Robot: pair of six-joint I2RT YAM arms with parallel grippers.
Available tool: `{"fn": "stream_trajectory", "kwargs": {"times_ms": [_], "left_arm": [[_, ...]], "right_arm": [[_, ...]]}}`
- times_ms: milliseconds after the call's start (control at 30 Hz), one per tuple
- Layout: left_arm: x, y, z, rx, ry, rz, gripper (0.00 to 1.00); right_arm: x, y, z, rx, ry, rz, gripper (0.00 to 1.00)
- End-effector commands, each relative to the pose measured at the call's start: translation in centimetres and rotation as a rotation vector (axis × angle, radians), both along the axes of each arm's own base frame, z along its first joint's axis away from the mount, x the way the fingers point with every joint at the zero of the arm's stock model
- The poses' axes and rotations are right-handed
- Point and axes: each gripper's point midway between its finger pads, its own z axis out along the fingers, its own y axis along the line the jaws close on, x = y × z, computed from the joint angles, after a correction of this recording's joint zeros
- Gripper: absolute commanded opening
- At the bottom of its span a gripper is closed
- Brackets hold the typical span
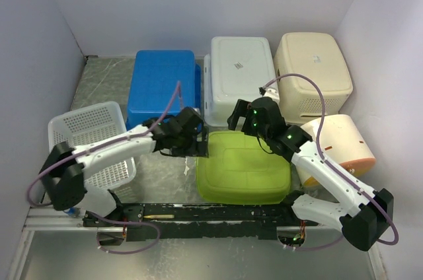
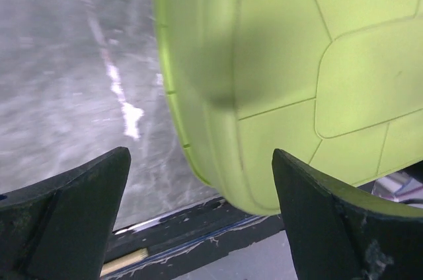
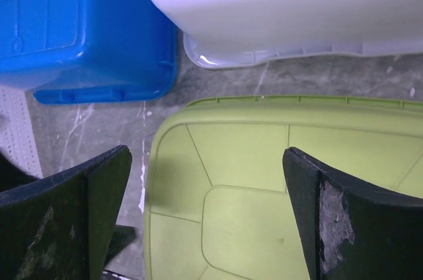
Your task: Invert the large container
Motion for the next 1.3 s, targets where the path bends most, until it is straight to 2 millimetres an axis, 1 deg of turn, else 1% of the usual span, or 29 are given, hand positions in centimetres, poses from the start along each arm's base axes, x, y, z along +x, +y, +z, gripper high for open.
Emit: {"fn": "stream_trajectory", "kwargs": {"times_ms": [0, 33, 100, 133, 167, 233, 267, 300, 400, 467, 533, 633, 700, 733, 800, 867, 900, 933, 1100, 1267], "left_arm": [[2.3, 8.1, 5.1, 0.156, -0.151, 0.184, 0.99], [2.5, 9.8, 5.9, 0.161, -0.170, 0.235, 0.99], [2.7, 13.1, 7.0, 0.161, -0.196, 0.336, 0.93], [2.9, 14.9, 7.2, 0.168, -0.195, 0.393, 0.90], [3.0, 16.8, 7.1, 0.185, -0.192, 0.446, 0.89], [3.4, 20.9, 6.1, 0.280, -0.172, 0.569, 0.86], [3.4, 22.5, 5.2, 0.330, -0.151, 0.612, 0.84], [3.4, 23.5, 4.3, 0.364, -0.121, 0.639, 0.83], [3.9, 24.8, 2.2, 0.398, -0.084, 0.682, 0.80], [4.4, 25.2, 1.7, 0.390, -0.080, 0.700, 0.77], [4.5, 26.0, 1.1, 0.405, -0.074, 0.728, 0.73], [4.7, 26.9, 0.2, 0.401, -0.073, 0.751, 0.61], [5.1, 27.0, 0.4, 0.393, -0.087, 0.755, 0.46], [5.4, 27.1, 0.9, 0.391, -0.095, 0.759, 0.38], [5.9, 27.2, 2.3, 0.394, -0.118, 0.767, 0.24], [6.5, 27.4, 4.4, 0.392, -0.149, 0.771, 0.12], [6.8, 27.4, 5.5, 0.383, -0.169, 0.773, 0.07], [7.3, 27.2, 7.2, 0.360, -0.199, 0.777, 0.07], [8.0, 26.4, 13.0, 0.251, -0.300, 0.776, 0.07], [8.0, 25.1, 18.7, 0.092, -0.402, 0.775, 0.07]], "right_arm": [[1.2, 1.0, 3.3, 0.027, -0.118, 0.047, 1.00], [1.4, 0.8, 3.4, 0.028, -0.122, 0.028, 1.00], [1.8, 0.3, 3.8, 0.037, -0.134, -0.021, 1.00], [1.9, 0.2, 4.0, 0.044, -0.143, -0.027, 1.00], [1.9, 0.3, 4.1, 0.052, -0.152, -0.024, 1.00], [2.0, 0.6, 4.3, 0.068, -0.168, -0.014, 1.00], [2.1, 0.9, 4.3, 0.075, -0.172, -0.003, 1.00], [2.2, 1.2, 4.3, 0.078, -0.173, 0.009, 1.00], [2.6, 2.0, 3.9, 0.068, -0.159, 0.039, 1.00], [2.7, 2.0, 4.0, 0.053, -0.153, 0.044, 1.00], [2.7, 1.9, 4.0, 0.044, -0.158, 0.044, 1.00], [2.7, 1.8, 4.4, 0.043, -0.175, 0.047, 1.00], [2.8, 1.8, 4.7, 0.041, -0.182, 0.048, 1.00], [2.9, 1.8, 4.7, 0.036, -0.182, 0.048, 1.00], [3.1, 1.9, 4.9, 0.027, -0.187, 0.053, 1.00], [3.2, 1.9, 4.9, 0.016, -0.189, 0.056, 1.00], [3.3, 1.8, 4.8, 0.010, -0.189, 0.054, 1.00], [3.3, 1.8, 4.7, 0.007, -0.188, 0.051, 1.00], [3.6, 2.0, 4.2, -0.003, -0.177, 0.064, 1.00], [3.7, 2.7, 3.5, -0.008, -0.160, 0.094, 1.00]]}}
